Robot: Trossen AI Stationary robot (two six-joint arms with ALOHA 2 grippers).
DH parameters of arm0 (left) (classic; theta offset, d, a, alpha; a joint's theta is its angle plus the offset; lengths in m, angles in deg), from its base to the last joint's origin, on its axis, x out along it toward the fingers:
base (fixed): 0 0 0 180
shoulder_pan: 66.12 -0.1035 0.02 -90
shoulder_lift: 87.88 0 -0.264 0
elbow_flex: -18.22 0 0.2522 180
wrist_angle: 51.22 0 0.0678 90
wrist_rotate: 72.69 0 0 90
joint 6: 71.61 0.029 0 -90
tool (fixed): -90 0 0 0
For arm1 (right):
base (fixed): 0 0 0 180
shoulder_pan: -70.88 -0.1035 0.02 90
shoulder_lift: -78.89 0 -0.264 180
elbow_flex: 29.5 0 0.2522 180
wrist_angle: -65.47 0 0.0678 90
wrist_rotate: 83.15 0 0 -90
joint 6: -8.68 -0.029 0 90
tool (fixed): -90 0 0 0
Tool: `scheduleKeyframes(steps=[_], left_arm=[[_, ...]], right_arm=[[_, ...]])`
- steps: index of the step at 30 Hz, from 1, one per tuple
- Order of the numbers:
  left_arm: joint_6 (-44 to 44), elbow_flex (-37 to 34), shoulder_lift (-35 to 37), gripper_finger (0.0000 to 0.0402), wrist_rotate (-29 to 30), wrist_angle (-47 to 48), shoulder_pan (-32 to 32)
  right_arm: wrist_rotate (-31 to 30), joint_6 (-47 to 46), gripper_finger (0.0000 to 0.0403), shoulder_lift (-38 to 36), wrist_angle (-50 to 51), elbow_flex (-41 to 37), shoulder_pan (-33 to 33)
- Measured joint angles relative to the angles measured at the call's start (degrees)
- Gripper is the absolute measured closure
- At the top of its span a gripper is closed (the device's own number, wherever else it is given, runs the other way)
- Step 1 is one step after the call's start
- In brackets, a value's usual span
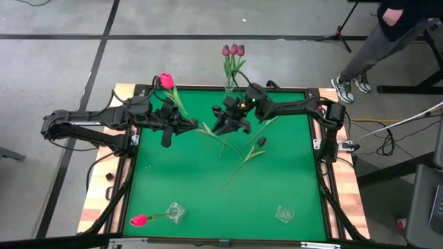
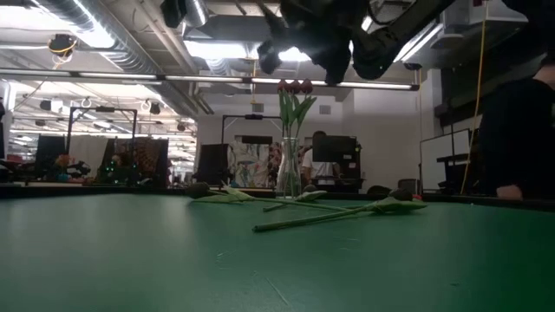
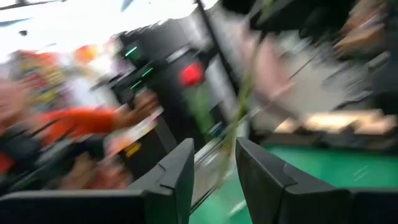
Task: Sort flowers into vase by color
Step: Put the bottom red tulip into the bottom left transparent vase
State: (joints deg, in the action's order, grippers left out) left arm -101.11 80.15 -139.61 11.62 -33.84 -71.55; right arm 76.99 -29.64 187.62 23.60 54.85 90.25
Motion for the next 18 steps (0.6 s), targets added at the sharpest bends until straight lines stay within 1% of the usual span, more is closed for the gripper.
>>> scheduleKeyframes(steps=[3,5,8,12,15,18], left_arm=[[1.72,0.0,0.87,0.0396,0.02,1.03,1.02],[2.59,0.0,1.39,0.0396,0.0,1.27,1.92],[2.74,0.0,2.42,0.0396,0.57,1.72,3.92],[2.63,0.0,3.02,0.0396,0.82,2.31,6.69],[2.65,0.0,3.38,0.0396,2.87,2.19,9.0],[2.67,0.0,3.51,0.0396,4.85,1.93,11.03]], right_arm=[[12.95,-5.37,0.0285,-0.26,0.17,-0.02,2.41],[18.34,-9.76,0.0287,-0.7,-0.18,-0.02,3.12],[19.53,-11.12,0.0287,-3.1,1.08,-0.11,3.18],[19.7,-10.96,0.0287,-9.22,-0.25,-0.09,3.42],[19.81,-10.95,0.0288,-16.36,1.12,-0.11,5.06],[19.94,-10.87,0.0288,-25.46,5.06,-0.09,7.53]])
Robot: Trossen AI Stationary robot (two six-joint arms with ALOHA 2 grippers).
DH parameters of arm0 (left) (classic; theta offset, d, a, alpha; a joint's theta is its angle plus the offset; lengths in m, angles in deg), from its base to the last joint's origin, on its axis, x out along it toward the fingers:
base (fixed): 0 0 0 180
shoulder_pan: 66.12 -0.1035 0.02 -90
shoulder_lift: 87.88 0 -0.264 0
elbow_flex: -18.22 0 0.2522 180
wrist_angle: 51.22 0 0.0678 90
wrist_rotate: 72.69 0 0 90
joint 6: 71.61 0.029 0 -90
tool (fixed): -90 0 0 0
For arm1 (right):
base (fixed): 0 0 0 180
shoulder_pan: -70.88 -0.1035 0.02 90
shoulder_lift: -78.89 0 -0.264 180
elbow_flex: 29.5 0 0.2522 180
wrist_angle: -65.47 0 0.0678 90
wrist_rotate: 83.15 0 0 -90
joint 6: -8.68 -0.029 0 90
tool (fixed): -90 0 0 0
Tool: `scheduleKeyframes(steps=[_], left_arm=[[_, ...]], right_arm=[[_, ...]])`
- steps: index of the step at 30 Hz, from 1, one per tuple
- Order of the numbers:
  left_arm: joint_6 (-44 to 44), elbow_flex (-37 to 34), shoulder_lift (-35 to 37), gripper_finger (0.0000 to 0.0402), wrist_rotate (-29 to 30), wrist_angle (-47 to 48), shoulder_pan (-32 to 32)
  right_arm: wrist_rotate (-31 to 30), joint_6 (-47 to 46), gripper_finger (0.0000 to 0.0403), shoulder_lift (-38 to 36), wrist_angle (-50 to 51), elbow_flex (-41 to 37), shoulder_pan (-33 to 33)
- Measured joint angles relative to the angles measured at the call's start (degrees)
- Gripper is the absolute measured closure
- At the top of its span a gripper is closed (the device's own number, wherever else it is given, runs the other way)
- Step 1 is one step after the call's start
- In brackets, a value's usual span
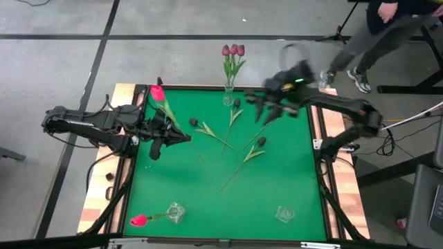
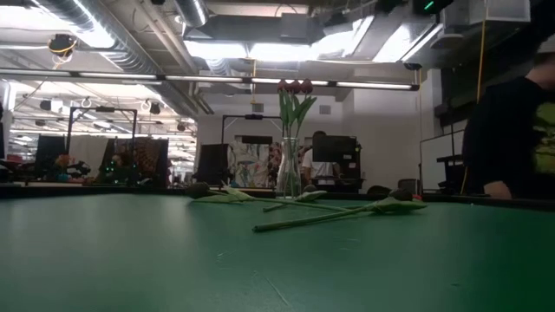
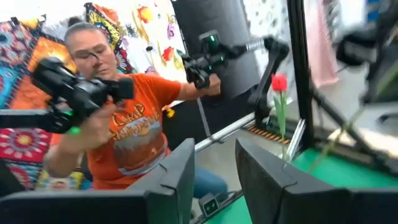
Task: Sort flowers into vase by color
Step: Put the bottom red tulip into the bottom left transparent vase
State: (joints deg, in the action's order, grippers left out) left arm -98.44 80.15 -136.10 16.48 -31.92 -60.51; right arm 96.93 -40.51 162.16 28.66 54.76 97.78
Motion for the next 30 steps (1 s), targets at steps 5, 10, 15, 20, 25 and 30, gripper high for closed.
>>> scheduleKeyframes(steps=[5,10,15,20,25,30], left_arm=[[0.0,0.0,-0.03,0.0397,1.78,0.05,3.43],[-1.09,0.02,-0.16,0.0397,4.57,2.98,7.5],[-4.5,0.02,-0.2,0.0397,8.76,7.41,11.57],[-8.31,0.02,-1.91,0.0397,12.54,10.95,15.37],[-10.41,0.02,-5.1,0.0397,15.34,12.55,18.84],[-14.8,0.02,-7.25,0.0397,15.01,12.58,22.81]], right_arm=[[0.13,0.28,0.0288,-14.64,5.82,0.0,3.55],[-1.1,1.91,0.0288,-27.44,12.01,-0.7,5.59],[-5.7,4.17,0.0288,-37.56,15.89,-5.57,7.42],[-10.03,5.58,0.0288,-45.71,17.64,-11.76,9.37],[-11.3,5.9,0.0288,-50.59,18.31,-15.62,11.23],[-10.7,5.58,0.0288,-53.89,25.65,-17.6,11.4]])
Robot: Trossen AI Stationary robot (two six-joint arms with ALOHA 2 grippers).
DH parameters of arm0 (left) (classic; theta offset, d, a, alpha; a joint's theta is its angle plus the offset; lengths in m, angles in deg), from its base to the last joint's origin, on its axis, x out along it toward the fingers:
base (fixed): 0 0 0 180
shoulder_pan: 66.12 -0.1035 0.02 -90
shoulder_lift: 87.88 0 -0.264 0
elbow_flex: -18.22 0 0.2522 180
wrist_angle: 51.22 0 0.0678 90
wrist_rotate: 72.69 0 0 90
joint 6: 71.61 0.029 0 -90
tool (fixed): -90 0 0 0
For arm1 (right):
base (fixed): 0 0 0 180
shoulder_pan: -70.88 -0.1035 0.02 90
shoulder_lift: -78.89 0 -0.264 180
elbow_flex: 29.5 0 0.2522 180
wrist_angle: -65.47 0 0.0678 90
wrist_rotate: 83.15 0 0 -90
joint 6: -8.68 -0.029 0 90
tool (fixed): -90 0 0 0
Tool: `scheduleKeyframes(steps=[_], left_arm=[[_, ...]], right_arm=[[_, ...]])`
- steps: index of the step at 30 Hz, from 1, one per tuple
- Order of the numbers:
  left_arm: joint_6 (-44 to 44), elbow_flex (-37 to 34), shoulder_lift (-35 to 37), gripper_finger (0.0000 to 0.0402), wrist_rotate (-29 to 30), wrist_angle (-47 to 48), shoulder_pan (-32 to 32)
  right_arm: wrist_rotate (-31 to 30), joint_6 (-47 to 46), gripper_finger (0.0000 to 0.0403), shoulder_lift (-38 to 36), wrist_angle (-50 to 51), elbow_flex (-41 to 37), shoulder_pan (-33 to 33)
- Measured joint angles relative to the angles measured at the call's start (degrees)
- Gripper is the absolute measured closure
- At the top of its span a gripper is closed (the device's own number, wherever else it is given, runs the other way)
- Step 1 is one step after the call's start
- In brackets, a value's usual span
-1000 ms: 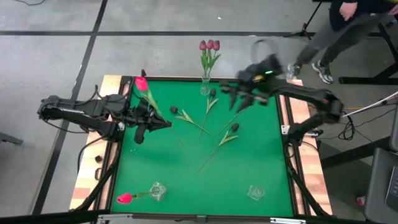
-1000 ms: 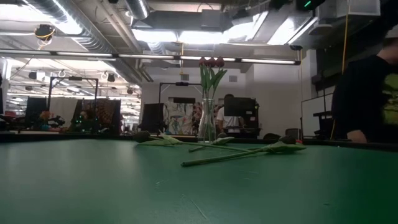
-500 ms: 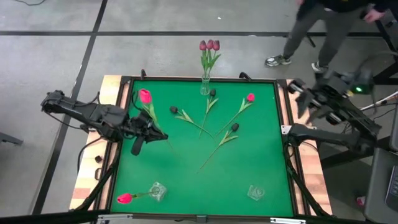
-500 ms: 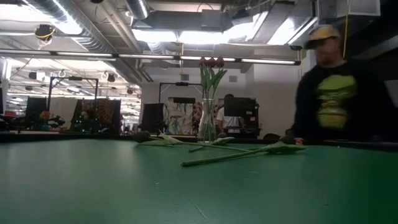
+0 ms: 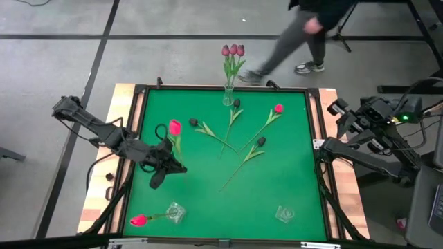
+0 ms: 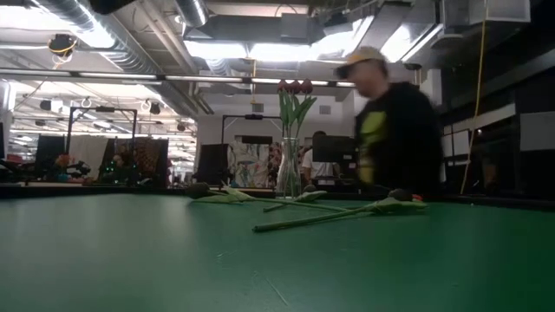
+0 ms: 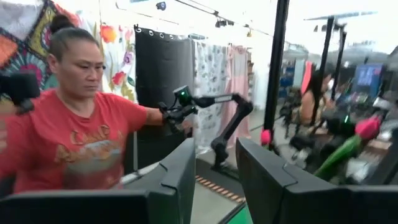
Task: Sort flowers into vase by color
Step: Put the bottom red tulip into the bottom left transparent vase
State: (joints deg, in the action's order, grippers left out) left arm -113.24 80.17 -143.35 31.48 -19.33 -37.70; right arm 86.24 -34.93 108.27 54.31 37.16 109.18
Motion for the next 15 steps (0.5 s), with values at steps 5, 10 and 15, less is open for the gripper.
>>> scheduleKeyframes(steps=[5,10,15], left_arm=[[-3.21,0.15,0.14,0.0397,0.85,-0.48,4.77],[-3.32,1.33,0.39,0.0397,5.52,-0.82,10.35],[-3.39,1.29,0.25,0.0397,12.5,0.61,16.61]], right_arm=[[-0.35,2.69,0.0288,-3.56,8.35,-2.4,-0.02],[-2.86,4.74,0.0288,-6.1,10.56,-4.41,-0.02],[-5.1,4.99,0.0288,-7.64,10.92,-4.97,-0.02]])
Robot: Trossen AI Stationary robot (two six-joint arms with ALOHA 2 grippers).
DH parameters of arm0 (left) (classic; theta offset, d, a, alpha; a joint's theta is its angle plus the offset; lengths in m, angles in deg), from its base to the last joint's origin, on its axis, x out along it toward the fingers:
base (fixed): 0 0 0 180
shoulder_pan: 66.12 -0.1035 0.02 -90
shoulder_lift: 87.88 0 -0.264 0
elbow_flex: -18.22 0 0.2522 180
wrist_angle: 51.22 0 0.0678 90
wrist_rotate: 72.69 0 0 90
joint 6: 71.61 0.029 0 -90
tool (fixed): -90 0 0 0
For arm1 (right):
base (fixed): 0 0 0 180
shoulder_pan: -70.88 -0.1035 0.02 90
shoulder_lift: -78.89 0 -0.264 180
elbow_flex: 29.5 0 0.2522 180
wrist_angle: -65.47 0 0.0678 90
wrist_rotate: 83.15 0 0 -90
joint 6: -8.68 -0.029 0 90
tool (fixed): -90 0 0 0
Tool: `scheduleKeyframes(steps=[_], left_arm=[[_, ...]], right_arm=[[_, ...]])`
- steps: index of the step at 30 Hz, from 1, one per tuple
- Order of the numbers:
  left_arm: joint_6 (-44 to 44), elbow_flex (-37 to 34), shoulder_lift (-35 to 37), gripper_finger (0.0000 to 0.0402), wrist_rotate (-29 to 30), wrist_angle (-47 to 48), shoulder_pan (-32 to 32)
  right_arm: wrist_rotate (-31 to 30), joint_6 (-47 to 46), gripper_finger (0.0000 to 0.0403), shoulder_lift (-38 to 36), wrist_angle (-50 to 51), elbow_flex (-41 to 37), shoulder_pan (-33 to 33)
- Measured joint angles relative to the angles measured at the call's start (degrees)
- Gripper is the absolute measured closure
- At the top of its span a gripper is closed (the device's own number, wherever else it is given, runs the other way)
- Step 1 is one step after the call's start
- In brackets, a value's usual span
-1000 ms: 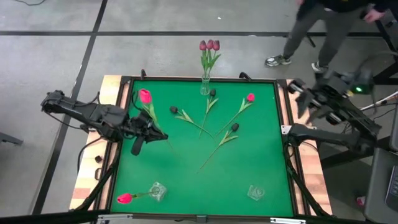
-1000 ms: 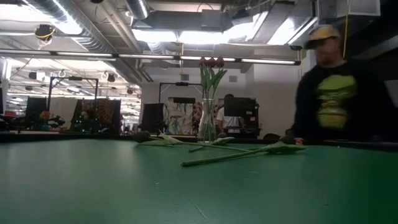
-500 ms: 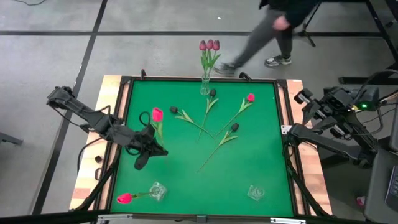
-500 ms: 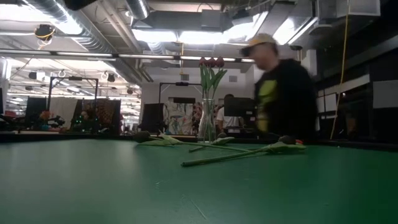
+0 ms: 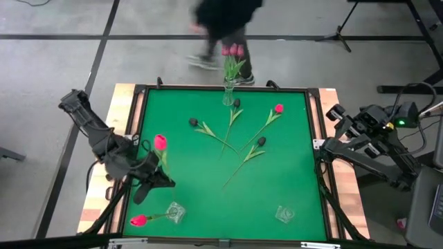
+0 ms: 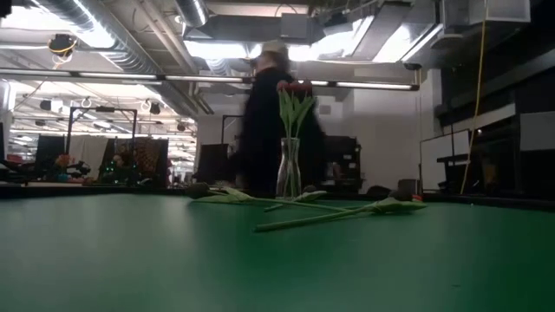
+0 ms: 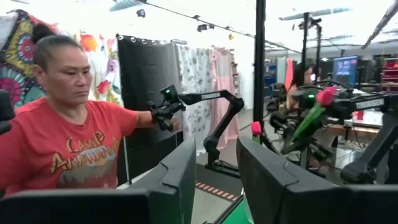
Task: Sort flowers into vase by color
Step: Put the bottom red tulip into the bottom left transparent vase
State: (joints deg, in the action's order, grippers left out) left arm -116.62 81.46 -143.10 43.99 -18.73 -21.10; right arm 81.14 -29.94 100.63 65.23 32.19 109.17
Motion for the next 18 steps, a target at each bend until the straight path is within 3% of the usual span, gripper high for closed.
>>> scheduleKeyframes(steps=[8,18], left_arm=[[-5.78,-0.02,-1.17,0.0397,8.72,5.17,8.66],[-6.92,-0.02,-5.18,0.0397,12.04,5.29,11.31]], right_arm=[[-1.91,0.05,0.0288,-0.33,1.08,-0.05,0.0],[-5.89,6.84,0.0288,-0.33,9.98,-0.05,0.0]])
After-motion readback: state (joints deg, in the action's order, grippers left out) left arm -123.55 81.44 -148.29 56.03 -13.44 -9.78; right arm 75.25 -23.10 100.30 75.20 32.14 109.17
